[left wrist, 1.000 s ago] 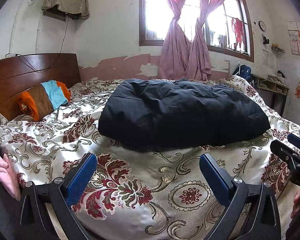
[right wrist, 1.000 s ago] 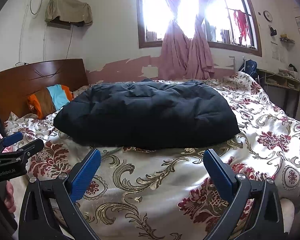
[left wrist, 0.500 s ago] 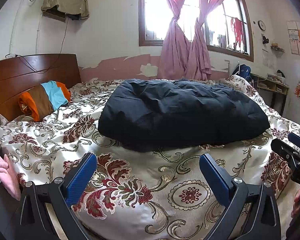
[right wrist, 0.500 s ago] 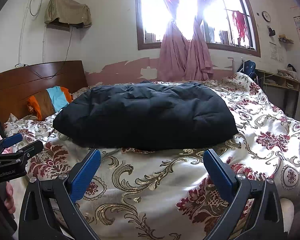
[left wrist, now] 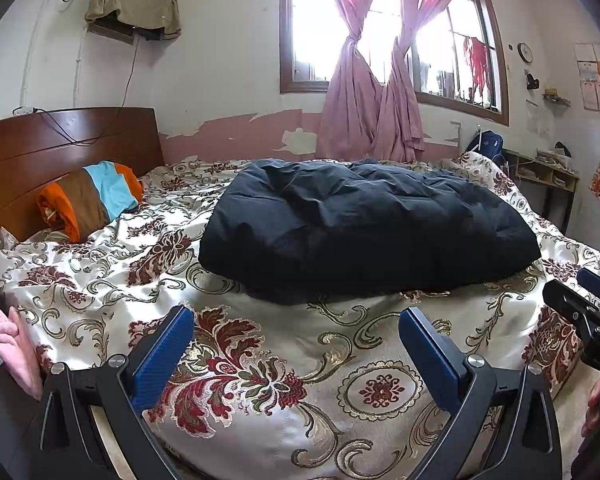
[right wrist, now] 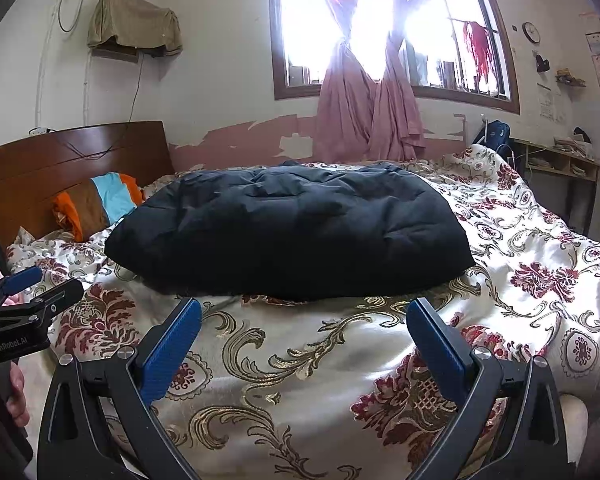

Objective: Fold large clothes

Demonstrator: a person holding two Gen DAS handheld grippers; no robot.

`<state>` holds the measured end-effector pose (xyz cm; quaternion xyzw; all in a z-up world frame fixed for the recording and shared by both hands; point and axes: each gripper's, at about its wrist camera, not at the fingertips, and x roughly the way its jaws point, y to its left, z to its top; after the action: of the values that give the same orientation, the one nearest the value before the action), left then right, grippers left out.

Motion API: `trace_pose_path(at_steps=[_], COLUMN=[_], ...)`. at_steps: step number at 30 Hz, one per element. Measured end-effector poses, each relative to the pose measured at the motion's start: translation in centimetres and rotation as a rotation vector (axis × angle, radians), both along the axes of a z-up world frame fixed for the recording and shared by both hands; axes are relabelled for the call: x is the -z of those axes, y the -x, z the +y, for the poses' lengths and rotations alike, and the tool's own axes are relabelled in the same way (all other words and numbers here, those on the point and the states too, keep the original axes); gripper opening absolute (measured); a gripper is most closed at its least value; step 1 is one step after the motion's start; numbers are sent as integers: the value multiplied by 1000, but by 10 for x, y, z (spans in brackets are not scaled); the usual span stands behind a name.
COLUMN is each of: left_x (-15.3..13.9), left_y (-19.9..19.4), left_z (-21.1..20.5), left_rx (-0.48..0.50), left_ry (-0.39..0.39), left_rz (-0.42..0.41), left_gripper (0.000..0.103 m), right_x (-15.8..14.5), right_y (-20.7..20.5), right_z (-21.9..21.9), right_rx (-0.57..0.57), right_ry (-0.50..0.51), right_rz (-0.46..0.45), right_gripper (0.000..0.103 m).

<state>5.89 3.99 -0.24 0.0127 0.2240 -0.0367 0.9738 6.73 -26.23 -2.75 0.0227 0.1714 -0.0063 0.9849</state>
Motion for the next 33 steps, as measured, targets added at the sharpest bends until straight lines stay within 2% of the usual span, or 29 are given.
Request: trace_pose_path(at_steps=[28,33], left_x=[0,0], left_y=[1,4], left_z=[0,-1], left_rx=[-2,-62], left_ry=[6,-9], left_rz=[0,7], left_gripper=[103,103], right_x=[0,0], right_y=[0,0], right_z=[0,0], right_rx=[0,-1], right_ry=[-2,-2], right_rz=[3,3], right_gripper=[101,101])
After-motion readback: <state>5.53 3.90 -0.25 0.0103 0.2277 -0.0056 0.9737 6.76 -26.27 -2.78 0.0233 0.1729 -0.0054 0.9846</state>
